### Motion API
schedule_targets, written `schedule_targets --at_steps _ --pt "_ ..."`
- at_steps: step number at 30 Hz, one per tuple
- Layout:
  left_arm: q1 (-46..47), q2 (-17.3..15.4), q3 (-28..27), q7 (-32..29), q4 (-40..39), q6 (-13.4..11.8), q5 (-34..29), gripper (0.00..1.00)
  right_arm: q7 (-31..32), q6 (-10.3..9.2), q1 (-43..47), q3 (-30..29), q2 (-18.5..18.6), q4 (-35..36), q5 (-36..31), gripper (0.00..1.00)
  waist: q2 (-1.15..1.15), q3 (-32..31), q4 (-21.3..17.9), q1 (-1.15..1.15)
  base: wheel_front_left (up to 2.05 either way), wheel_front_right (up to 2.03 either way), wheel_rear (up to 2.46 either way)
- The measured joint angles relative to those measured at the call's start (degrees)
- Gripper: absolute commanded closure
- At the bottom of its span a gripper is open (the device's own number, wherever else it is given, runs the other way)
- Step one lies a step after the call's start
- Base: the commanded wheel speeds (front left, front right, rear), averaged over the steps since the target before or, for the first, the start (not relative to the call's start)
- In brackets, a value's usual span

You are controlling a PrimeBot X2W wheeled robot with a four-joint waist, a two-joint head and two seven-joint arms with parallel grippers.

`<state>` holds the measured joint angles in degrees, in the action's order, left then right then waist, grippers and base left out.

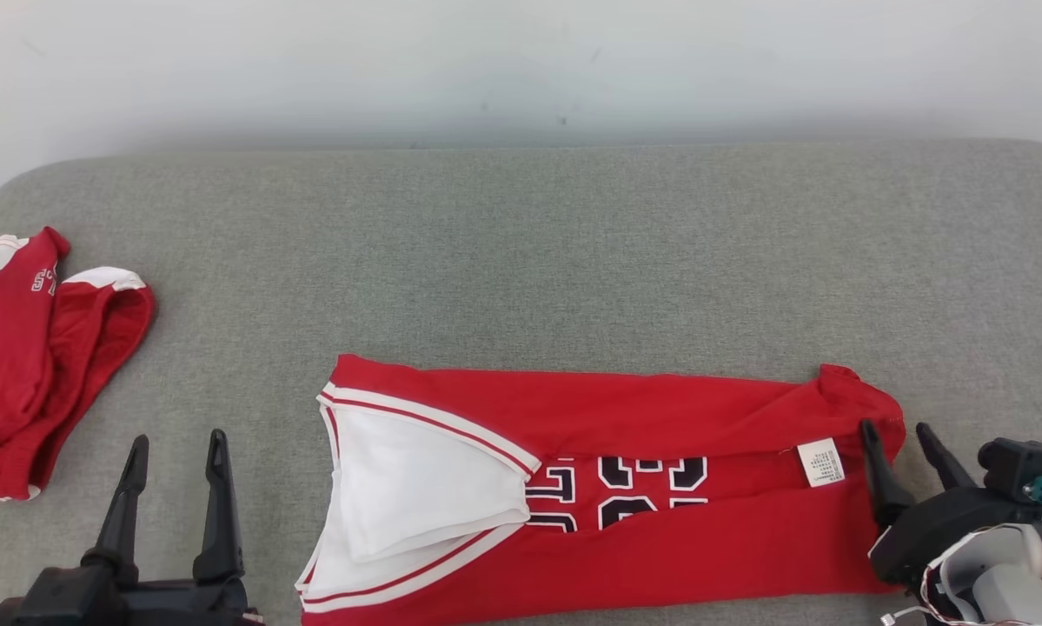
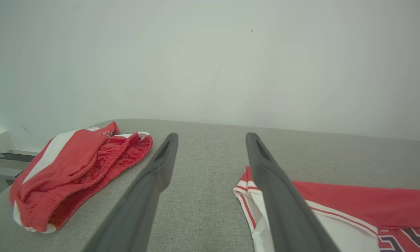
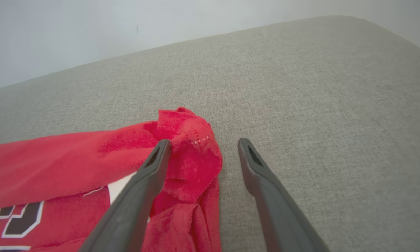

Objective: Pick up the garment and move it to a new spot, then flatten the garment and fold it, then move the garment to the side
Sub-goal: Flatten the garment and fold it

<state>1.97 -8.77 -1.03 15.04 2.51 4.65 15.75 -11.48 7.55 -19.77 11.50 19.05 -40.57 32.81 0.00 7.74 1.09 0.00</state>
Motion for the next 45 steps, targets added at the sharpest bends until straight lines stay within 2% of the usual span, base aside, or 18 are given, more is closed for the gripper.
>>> schedule_targets --at_steps 9,10,11,12,19,23,28,32,36,45 --pt "-1.1 3.4 -3.4 0.0 1.5 2.0 -5.1 0.0 2.4 0.01 -2.7 2.9 -2.3 -7.7 2.0 0.0 0.0 -0.3 1.0 0.0 0.0 0.0 0.0" --pt "-1.3 3.6 -3.6 0.0 1.7 2.1 -5.2 0.0 2.7 0.01 -2.7 3.3 -2.5 -8.5 2.2 0.28 0.0 -0.4 1.0 0.0 0.0 0.0 0.0" --pt "-1.5 3.8 -3.8 0.0 1.8 2.4 -5.3 0.0 3.0 0.01 -2.8 3.6 -2.6 -8.9 2.6 0.62 0.0 -0.5 1.0 0.0 0.0 0.0 0.0" --pt "-1.7 4.0 -4.0 0.0 1.9 2.4 -5.3 0.0 3.4 0.0 -3.0 3.9 -2.6 -9.3 3.0 1.0 0.0 -0.6 1.1 0.0 0.0 0.0 0.0" --pt "-2.0 4.8 -4.8 0.0 2.1 2.5 -5.8 0.0 1.7 0.01 -3.8 5.7 -1.9 -10.3 5.5 1.0 0.0 -1.4 0.7 0.0 0.0 0.0 0.0" --pt "-2.3 5.0 -5.0 0.0 2.1 2.7 -6.0 0.0 0.6 0.01 -4.1 5.2 0.7 -11.0 6.1 1.0 0.0 -1.8 0.3 0.0 0.0 0.0 0.0" --pt "-3.1 5.3 -5.0 0.0 2.1 2.8 -6.2 0.0 -0.5 0.01 -5.0 2.3 8.0 -13.6 6.7 1.0 0.0 -3.0 -0.4 0.0 0.0 0.0 0.0" --pt "-3.8 5.4 -5.2 0.0 1.9 2.8 -6.2 0.0 0.1 0.01 -5.4 2.4 9.6 -13.3 6.6 1.0 0.0 -3.6 -1.2 0.0 0.0 0.0 0.0" --pt "-4.4 5.6 -5.3 0.0 1.7 2.8 -6.2 0.0 0.7 0.01 -6.0 3.5 8.8 -10.5 6.4 1.0 0.0 -3.9 -2.0 0.0 0.0 0.0 0.0" --pt "-4.4 5.7 -4.5 0.0 1.9 2.9 -6.2 0.0 4.1 0.0 -5.0 9.0 1.2 1.8 5.9 1.0 0.0 -4.0 -2.5 0.01 0.0 0.0 0.0"
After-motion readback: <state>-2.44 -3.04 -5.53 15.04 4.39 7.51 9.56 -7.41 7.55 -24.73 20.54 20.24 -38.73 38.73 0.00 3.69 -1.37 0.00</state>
